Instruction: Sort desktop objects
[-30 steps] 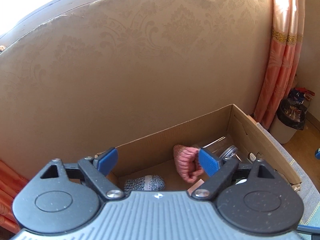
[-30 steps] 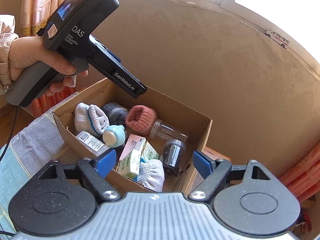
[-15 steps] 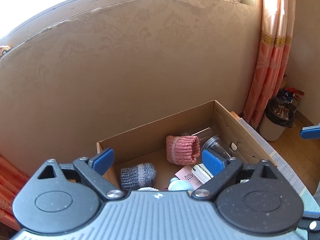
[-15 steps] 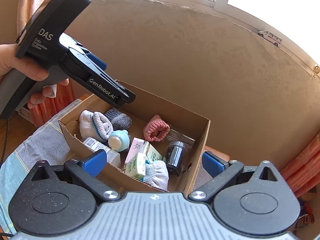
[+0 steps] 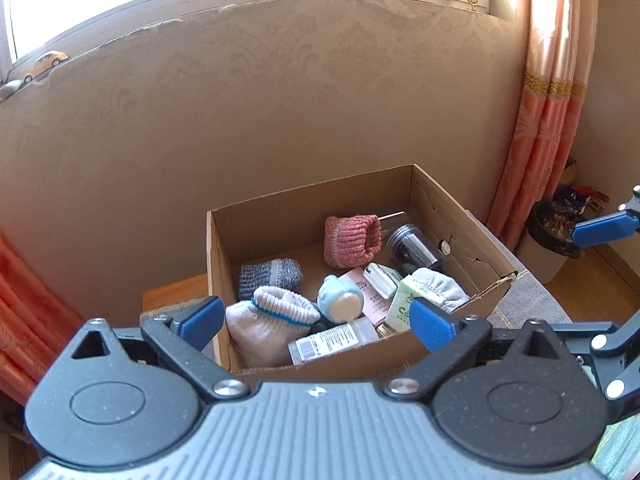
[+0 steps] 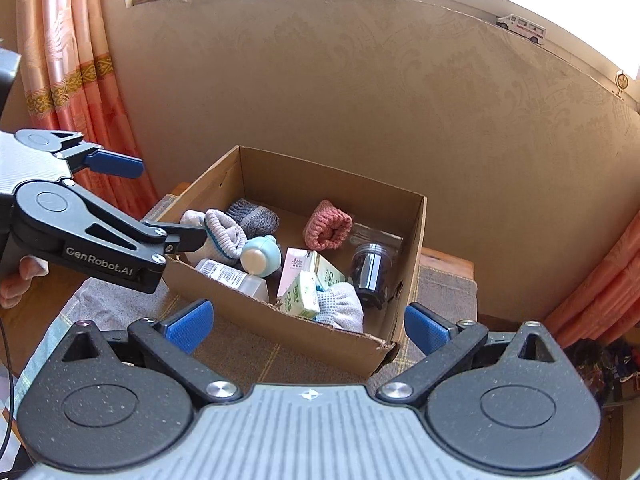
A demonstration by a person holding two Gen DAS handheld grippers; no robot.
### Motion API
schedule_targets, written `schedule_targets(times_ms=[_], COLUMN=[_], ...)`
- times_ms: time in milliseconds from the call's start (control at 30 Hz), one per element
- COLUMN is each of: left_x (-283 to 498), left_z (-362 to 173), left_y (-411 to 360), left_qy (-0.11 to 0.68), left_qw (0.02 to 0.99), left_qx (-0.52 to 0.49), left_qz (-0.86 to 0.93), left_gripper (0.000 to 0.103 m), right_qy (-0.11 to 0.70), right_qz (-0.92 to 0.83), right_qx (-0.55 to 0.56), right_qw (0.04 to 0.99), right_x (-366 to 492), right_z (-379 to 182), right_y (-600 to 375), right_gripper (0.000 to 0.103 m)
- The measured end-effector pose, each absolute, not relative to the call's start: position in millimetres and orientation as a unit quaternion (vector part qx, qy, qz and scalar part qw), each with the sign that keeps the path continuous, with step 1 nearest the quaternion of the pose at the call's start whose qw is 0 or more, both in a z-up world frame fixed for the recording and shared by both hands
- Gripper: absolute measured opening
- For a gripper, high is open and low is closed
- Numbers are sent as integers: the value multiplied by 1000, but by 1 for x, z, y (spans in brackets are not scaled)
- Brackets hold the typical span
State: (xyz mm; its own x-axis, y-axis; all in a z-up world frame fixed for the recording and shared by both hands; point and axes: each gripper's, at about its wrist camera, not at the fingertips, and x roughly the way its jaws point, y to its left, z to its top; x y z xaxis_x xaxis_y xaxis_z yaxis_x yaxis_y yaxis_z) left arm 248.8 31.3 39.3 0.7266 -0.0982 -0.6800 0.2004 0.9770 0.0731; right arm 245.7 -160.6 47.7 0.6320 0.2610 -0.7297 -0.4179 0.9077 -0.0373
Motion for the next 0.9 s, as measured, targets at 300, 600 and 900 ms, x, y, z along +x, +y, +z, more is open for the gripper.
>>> schedule_targets(times_ms=[300, 600, 900], left_x=[216, 193, 178], left_z=[19, 11, 19], left_y=[33, 41, 40], left_qy=[374, 420, 423], left_qw=[925, 906, 905], left_qx=[37, -24, -33], left_qz=[-48, -38, -18], left_gripper=[99, 99, 99], right_qy=[429, 453, 466], right_qz=[146, 90, 83], right_qx=[-23, -7, -26], right_qw=[891, 887, 880], right_x=[233, 215, 203], right_z=[29, 11, 3], right_y=[-169, -169, -161], right_gripper=[103, 103, 103])
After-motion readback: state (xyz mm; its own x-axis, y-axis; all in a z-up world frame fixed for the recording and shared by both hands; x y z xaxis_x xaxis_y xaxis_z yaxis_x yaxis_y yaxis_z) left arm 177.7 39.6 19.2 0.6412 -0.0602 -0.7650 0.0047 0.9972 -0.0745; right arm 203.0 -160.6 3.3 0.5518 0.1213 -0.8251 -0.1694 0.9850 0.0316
